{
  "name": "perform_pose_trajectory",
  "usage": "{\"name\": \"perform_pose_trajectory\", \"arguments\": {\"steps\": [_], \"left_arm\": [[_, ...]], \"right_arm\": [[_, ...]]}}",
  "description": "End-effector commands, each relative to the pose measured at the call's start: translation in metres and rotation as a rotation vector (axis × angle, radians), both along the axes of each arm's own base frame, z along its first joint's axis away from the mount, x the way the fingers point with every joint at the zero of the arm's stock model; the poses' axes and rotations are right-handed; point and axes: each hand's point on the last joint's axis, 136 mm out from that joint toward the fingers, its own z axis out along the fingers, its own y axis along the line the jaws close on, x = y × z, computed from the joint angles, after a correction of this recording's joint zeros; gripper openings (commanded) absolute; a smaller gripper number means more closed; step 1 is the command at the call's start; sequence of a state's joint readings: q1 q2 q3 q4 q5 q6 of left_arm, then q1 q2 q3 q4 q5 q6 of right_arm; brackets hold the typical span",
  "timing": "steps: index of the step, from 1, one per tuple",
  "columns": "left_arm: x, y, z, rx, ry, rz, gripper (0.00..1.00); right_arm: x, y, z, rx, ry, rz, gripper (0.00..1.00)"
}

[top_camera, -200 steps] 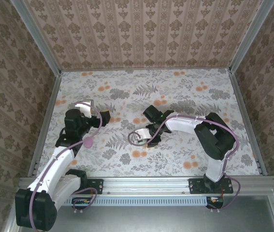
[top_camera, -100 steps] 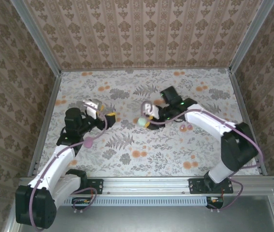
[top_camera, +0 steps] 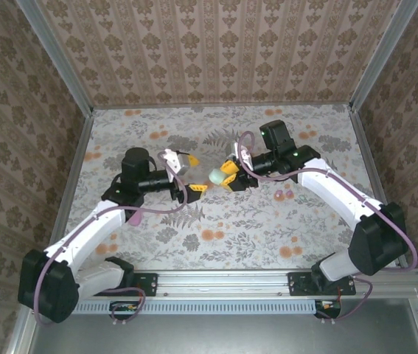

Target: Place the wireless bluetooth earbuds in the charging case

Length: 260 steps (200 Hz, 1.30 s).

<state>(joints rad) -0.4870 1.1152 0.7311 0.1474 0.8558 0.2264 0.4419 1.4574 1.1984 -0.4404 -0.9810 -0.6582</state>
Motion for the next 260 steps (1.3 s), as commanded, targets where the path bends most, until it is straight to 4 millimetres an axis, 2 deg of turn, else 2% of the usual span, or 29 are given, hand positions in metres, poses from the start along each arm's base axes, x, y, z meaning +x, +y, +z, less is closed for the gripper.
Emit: {"name": "perform_pose_trajectory", "arguments": {"steps": [1,33,96,140,163,260], "left_arm": [[-0.012,-0.010,0.012,-0.009,-0.034,-0.101,0.88],[-0.010,-0.018,0.014,-0.006,-0.002,-0.119,0.85],[-0.005,-0.031,0.019,-0.017,0.015,-0.127,0.72],[-0.003,-0.033,0.024,-0.039,0.011,-0.124,0.72],[-0.002,-0.033,0.026,-0.044,0.009,-0.121,0.67],[-0.003,-0.040,0.014,0.014,0.041,-0.144,0.56]], "right_arm": [[-0.004,0.000,0.021,0.060,-0.041,0.014,0.34],[0.002,0.000,0.020,0.062,-0.074,-0.013,0.34],[0.006,0.001,0.015,0.051,-0.086,-0.023,0.34],[0.008,0.001,0.010,0.039,-0.098,-0.033,0.35],[0.008,0.000,0.009,0.039,-0.102,-0.033,0.35],[0.007,0.002,0.017,0.068,-0.124,-0.038,0.35]]}}
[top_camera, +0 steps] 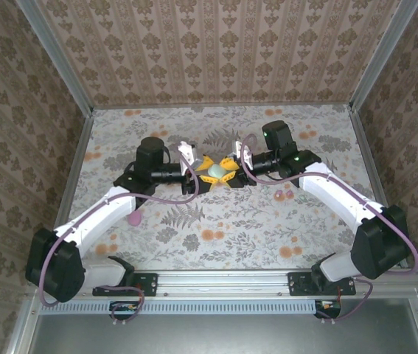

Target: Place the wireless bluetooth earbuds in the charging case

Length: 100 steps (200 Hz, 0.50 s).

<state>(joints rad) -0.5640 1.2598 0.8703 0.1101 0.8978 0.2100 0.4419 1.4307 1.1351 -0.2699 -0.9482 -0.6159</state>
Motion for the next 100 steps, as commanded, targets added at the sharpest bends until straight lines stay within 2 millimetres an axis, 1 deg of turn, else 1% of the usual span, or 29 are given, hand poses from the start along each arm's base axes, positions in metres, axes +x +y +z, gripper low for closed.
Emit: {"name": "perform_pose_trajectory", "arguments": {"steps": [1,32,85,100], "left_arm": [[-0.0025,-0.0044,0.0062,0.006,-0.018,-0.031,0.56],[-0.0031,-0.0048,0.0046,0.018,-0.017,-0.038,0.56],[-0.0044,-0.0039,0.0044,0.032,-0.020,-0.043,0.37],[-0.0044,-0.0040,0.0063,0.027,-0.024,-0.043,0.34]], "right_arm": [[-0.0044,0.0005,0.0125,0.027,-0.034,0.004,0.35],[-0.0042,-0.0002,0.0107,0.025,-0.030,0.001,0.35],[-0.0035,-0.0006,0.0097,0.019,-0.034,-0.003,0.36],[-0.0025,-0.0012,0.0085,0.013,-0.034,-0.009,0.38]]}}
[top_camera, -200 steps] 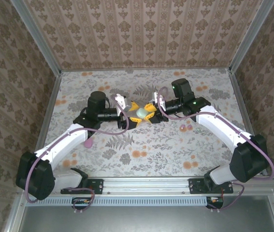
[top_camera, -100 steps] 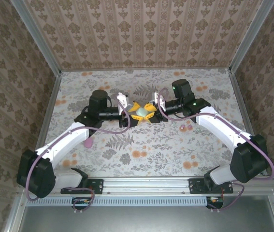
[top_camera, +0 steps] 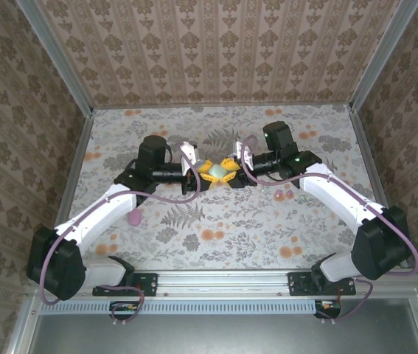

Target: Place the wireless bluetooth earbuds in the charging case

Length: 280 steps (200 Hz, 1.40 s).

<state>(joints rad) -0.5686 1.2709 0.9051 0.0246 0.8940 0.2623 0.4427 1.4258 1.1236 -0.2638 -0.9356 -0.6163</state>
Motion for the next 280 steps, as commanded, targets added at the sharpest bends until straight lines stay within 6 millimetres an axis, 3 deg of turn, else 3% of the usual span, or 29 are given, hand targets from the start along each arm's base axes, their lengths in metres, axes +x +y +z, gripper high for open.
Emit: {"name": "perform_pose_trajectory", "arguments": {"steps": [1,47,50,89,114,143,175,178,195,250,280], "left_arm": [[-0.003,-0.003,0.010,-0.011,-0.024,-0.029,0.34],[0.002,-0.003,0.018,-0.052,-0.037,-0.008,0.26],[0.002,-0.003,0.019,-0.057,-0.040,-0.003,0.25],[0.019,0.006,0.034,-0.142,-0.086,0.120,0.21],[0.027,0.014,0.048,-0.211,-0.139,0.198,0.21],[0.032,0.021,0.065,-0.287,-0.205,0.251,0.21],[0.033,0.022,0.082,-0.346,-0.241,0.266,0.21],[0.033,0.022,0.082,-0.349,-0.242,0.266,0.22],[0.034,0.021,0.088,-0.368,-0.249,0.265,0.22],[0.036,0.019,0.089,-0.373,-0.251,0.281,0.22],[0.042,0.021,0.091,-0.381,-0.255,0.315,0.22]], "right_arm": [[-0.003,0.000,0.012,0.020,-0.031,0.000,0.38],[0.002,-0.003,0.006,-0.002,-0.024,-0.034,0.47],[-0.001,-0.005,0.016,0.009,-0.048,-0.039,0.48],[0.002,-0.015,0.052,0.141,0.017,-0.152,0.63],[0.017,-0.026,0.077,0.275,0.253,-0.320,0.68],[0.043,-0.039,0.084,0.358,0.652,-0.526,0.67],[0.053,-0.026,0.088,0.427,1.090,-0.496,0.65],[0.059,-0.024,0.080,0.423,1.140,-0.501,0.66],[0.064,-0.012,0.082,0.465,1.270,-0.435,0.65],[0.057,0.010,0.100,0.483,1.305,-0.304,0.66],[0.050,0.013,0.099,0.465,1.313,-0.266,0.59]]}}
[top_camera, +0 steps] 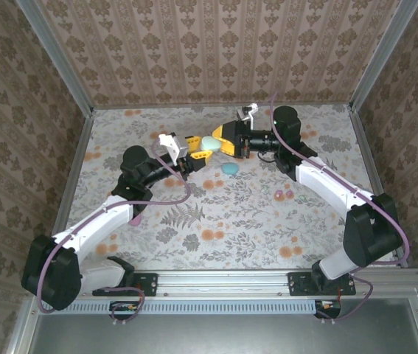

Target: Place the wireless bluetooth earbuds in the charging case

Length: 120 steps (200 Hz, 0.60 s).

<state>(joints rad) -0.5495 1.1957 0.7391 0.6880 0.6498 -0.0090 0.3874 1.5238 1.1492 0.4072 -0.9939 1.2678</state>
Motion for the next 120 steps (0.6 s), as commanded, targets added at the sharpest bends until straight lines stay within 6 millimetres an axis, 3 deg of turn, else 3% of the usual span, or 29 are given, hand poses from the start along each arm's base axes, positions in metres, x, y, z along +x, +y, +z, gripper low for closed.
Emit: {"name": "perform_pose_trajectory", "arguments": {"steps": [1,37,88,120], "left_arm": [[0.0029,0.0016,0.0142,-0.045,-0.021,0.026,0.22],[0.0032,0.0007,0.0141,-0.047,-0.017,0.024,0.22],[0.0001,-0.0016,0.0166,-0.053,-0.014,-0.001,0.23],[-0.0035,-0.0041,0.0150,-0.043,-0.008,-0.029,0.23]], "right_arm": [[-0.0108,0.0046,0.0175,0.046,-0.020,0.068,0.59],[-0.0147,0.0087,0.0148,0.043,-0.018,0.097,0.52],[-0.0079,0.0111,0.0100,0.048,-0.006,0.090,0.52],[-0.0072,0.0121,0.0161,0.074,-0.017,0.099,0.41]]}}
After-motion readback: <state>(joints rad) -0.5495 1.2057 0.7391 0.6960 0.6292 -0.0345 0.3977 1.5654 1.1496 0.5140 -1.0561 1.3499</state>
